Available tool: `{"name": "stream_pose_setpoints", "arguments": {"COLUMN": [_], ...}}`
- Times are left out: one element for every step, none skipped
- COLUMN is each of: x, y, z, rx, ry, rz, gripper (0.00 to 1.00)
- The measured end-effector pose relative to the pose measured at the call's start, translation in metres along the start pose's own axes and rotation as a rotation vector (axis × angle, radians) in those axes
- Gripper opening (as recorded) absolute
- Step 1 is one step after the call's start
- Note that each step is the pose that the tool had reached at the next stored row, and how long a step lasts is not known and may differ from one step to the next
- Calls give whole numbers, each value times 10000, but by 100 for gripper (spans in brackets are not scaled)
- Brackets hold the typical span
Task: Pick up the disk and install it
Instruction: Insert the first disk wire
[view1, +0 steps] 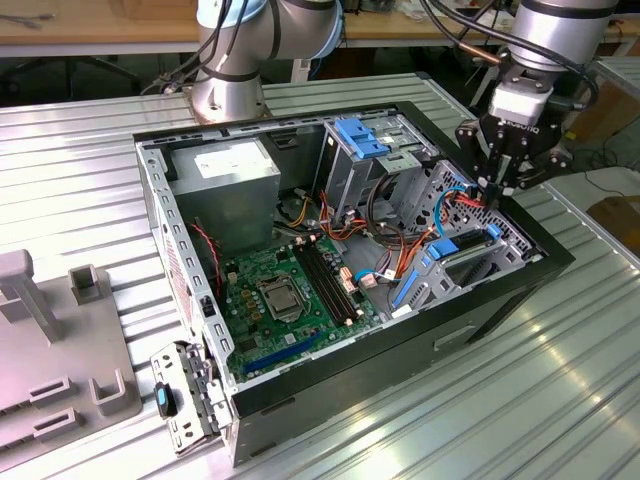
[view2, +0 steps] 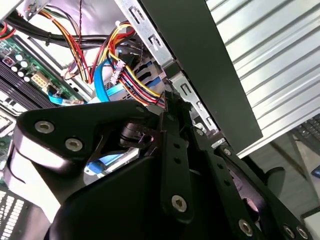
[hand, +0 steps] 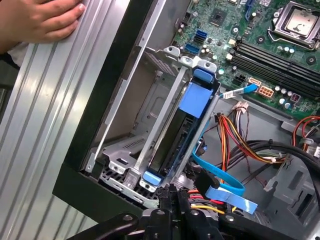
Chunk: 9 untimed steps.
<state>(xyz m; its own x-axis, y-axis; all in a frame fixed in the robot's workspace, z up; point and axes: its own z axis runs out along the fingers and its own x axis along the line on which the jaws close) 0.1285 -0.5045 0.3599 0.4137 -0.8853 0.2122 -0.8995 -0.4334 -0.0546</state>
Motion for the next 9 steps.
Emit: {"name": "stream_pose_setpoints", "arguments": {"x": [-1,-1,-2,-2,-3,-3,-4,-4,-4], "y": [-1,-1,-1,-1,-1,0,0,0,0], "z": [2,3,5,7,11,13,16,18,19], "rx": [-43,-94,-127,-158,-222,-270,-324,-355,-390], "ry": [12,26,35,42,57,69,84,92,101], "rz": [196,429,578,723,1014,1235,1485,1628,1788], "gripper": [16,16,16,16,16,16,16,16,16]}}
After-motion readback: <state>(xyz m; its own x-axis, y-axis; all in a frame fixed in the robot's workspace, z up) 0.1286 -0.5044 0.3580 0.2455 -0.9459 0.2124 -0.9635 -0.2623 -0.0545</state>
